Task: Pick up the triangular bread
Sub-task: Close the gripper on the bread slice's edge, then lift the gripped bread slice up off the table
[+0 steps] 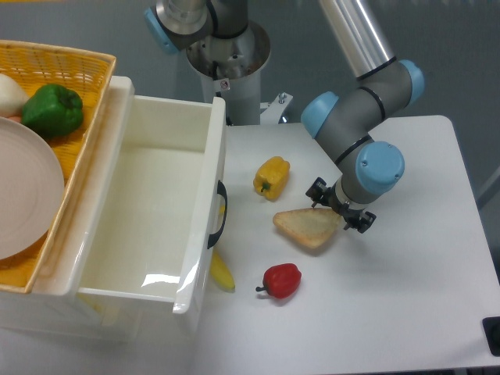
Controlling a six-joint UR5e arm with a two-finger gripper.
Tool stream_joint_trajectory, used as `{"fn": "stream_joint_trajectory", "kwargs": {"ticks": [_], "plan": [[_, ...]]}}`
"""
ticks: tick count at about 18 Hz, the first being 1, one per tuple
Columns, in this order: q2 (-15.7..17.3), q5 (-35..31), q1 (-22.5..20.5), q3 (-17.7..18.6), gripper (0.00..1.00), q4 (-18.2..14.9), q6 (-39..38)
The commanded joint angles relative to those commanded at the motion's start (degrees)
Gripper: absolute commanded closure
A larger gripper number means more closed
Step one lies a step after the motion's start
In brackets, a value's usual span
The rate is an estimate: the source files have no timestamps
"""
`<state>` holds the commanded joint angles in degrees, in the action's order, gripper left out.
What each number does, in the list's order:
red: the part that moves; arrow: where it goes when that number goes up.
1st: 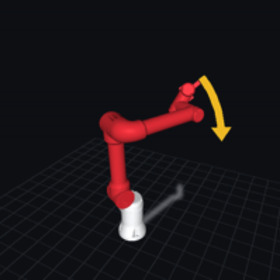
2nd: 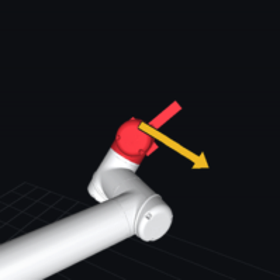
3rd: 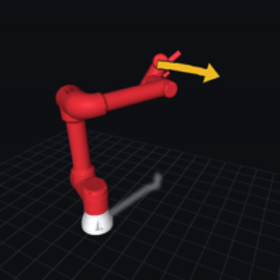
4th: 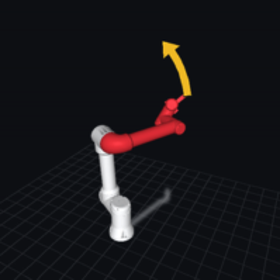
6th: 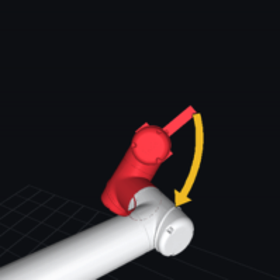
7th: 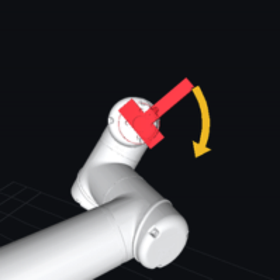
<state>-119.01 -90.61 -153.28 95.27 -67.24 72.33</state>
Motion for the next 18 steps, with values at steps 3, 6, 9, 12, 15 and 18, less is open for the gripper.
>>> {"fn": "stream_joint_trajectory", "kwargs": {"ticks": [3,6,9,12,15,18], "plan": [[-0.09,0.0,-0.17,-0.61,1.0,-0.17,0.09],[0.18,-0.18,-0.53,-1.67,1.0,-0.79,0.18],[0.44,-0.18,-0.97,-2.46,1.0,-1.23,0.18],[0.53,-0.18,-0.97,-5.52,1.0,-5.51,0.18],[0.7,-0.53,-1.41,-10.88,1.0,-13.86,0.18],[0.36,-1.14,-1.76,-16.07,1.0,-15.55,0.53]]}}
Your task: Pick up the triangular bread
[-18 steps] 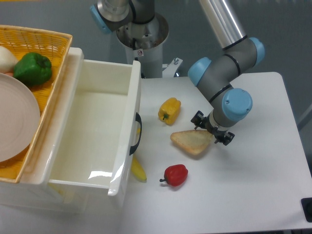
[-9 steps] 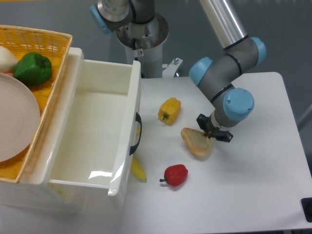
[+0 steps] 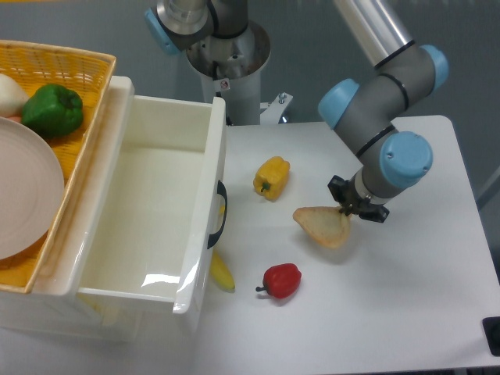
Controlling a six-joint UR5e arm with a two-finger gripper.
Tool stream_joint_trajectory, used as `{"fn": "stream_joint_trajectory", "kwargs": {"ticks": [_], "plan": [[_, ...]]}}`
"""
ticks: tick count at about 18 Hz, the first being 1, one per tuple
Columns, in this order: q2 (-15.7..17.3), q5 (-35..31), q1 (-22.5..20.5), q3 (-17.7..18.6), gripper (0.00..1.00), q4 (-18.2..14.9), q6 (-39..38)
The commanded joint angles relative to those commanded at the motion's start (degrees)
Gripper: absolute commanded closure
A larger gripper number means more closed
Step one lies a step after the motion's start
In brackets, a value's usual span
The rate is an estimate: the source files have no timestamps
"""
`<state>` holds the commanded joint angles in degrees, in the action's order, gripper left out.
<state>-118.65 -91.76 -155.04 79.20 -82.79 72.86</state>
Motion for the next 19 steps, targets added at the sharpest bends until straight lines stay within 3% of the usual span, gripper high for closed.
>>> {"fn": "stream_joint_trajectory", "kwargs": {"ticks": [2,6,9,19], "plan": [[-0.44,0.09,-0.35,-2.72,1.0,-0.61,3.06],[-2.63,-0.61,-1.41,-10.28,1.0,-6.76,12.45],[-3.69,-1.14,-1.41,-13.28,1.0,-7.03,14.41],[-3.61,0.61,-1.41,-14.78,1.0,-6.86,15.73]]}}
